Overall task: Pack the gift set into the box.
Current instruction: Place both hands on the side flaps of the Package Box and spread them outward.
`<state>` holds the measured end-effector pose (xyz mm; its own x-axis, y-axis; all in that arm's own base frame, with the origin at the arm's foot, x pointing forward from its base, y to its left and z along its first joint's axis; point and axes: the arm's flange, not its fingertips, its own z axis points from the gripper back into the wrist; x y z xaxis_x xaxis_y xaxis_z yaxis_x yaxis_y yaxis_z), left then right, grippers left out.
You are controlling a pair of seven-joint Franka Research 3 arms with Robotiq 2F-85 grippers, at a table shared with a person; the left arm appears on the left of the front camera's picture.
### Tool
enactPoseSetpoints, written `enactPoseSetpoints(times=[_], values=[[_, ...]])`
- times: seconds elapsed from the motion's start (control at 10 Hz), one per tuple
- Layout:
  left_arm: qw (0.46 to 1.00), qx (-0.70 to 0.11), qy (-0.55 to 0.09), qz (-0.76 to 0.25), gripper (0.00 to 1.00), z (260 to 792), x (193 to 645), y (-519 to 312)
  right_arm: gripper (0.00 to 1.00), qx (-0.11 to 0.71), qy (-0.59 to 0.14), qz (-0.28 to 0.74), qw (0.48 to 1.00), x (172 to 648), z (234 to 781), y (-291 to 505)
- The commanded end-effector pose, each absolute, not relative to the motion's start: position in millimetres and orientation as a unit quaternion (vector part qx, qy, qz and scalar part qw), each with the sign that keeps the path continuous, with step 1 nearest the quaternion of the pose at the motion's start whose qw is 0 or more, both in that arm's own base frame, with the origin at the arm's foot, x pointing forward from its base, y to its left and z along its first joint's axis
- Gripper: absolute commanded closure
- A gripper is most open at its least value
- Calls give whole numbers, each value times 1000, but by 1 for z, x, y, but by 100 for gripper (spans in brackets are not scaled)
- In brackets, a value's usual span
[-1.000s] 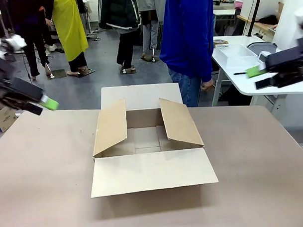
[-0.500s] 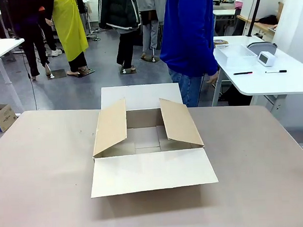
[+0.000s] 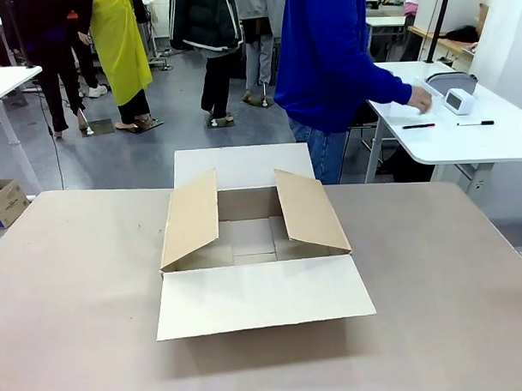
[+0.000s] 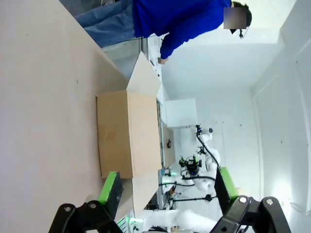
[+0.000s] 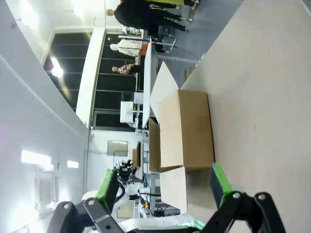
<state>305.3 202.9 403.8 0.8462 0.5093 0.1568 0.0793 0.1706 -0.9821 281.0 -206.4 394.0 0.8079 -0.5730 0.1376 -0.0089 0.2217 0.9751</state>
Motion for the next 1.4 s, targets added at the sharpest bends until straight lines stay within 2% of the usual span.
enactPoseSetpoints(times=[0.0, 0.3, 0.5, 0.6, 0.8, 0.9, 1.0, 1.1, 1.2, 1.3], values=[[731, -624, -244, 129, 0, 407, 298, 205, 0, 593, -258, -186, 739, 279, 401, -211], [732, -623, -237, 139, 0, 410, 301, 204, 0, 590, -245, -188, 746, 280, 400, -206], [754, -606, -227, 110, 0, 447, 312, 151, 0, 511, -231, -110, 821, 303, 434, -139], [774, -597, -194, 79, 0, 464, 319, 113, 0, 486, -213, -50, 846, 320, 451, -91], [853, -498, -158, 8, 0, 471, 325, 20, 0, 370, -175, 50, 911, 362, 460, 39], [874, -456, -165, -2, 0, 468, 327, -13, 0, 275, -195, 69, 939, 373, 456, 95], [878, -447, -168, -20, 0, 466, 326, -33, 0, 225, -263, 30, 938, 379, 461, 138], [875, -451, -175, -16, 2, 463, 327, -39, 0, 237, -308, 32, 921, 378, 457, 172], [867, -469, -165, -16, 2, 487, 346, -20, 0, 280, -298, 32, 912, 372, 444, 194], [867, -469, -165, -16, 2, 487, 346, -20, 0, 289, -280, 31, 915, 366, 426, 202]])
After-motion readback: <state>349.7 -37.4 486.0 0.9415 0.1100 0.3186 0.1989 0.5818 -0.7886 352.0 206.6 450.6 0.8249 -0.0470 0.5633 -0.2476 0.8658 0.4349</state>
